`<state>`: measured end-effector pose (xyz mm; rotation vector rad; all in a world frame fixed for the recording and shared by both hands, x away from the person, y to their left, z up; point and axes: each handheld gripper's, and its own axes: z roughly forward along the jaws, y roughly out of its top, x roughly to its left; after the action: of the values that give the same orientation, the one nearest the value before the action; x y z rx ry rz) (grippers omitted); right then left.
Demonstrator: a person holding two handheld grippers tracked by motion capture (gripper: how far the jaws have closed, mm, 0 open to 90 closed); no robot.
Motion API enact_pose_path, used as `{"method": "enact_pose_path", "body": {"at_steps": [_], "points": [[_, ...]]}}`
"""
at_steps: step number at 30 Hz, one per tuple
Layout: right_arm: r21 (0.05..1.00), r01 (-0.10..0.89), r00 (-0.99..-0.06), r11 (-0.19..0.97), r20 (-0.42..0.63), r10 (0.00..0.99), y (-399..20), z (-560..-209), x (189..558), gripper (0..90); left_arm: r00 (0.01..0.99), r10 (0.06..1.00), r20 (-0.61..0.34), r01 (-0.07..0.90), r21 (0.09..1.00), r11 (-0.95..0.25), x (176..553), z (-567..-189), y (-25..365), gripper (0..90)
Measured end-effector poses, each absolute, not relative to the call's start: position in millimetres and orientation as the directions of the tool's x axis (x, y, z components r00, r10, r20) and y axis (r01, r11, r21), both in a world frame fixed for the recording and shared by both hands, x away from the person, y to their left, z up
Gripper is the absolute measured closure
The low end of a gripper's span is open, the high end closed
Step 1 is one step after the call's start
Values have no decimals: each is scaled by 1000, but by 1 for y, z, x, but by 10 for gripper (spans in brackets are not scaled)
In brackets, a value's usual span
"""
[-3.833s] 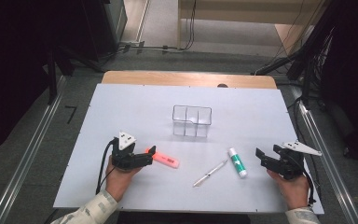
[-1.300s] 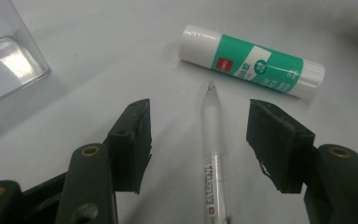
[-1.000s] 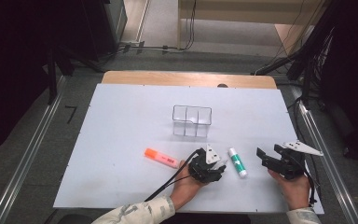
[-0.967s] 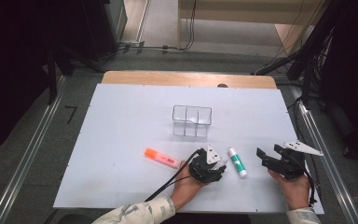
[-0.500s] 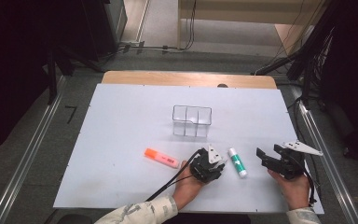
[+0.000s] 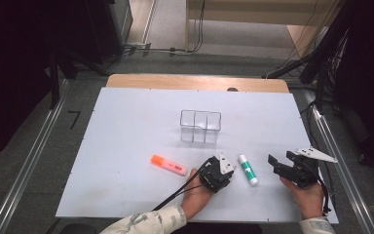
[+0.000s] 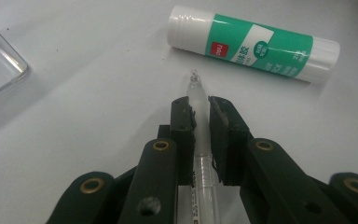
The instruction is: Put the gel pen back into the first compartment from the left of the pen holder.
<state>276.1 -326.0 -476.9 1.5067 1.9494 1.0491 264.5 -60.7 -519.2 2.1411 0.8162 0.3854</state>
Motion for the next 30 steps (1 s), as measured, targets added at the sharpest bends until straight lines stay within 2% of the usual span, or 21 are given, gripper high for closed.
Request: {"method": "enact_pose_path", "body": {"at_steps": [11,20,30], "points": [[792,601,-292,108,92,952,-327,-477,276,240,748,662,-58,452,774,-443,268,-517,-55,811],[791,602,-291,108,92,952,-326,-477,276,240,717,688,-112,478,797,-369,276,-503,-42,813],[792,601,-292,106,94,952,-327,-476,276,240,705,697,-130,477,815,-330,280,-489,-33,813]]}}
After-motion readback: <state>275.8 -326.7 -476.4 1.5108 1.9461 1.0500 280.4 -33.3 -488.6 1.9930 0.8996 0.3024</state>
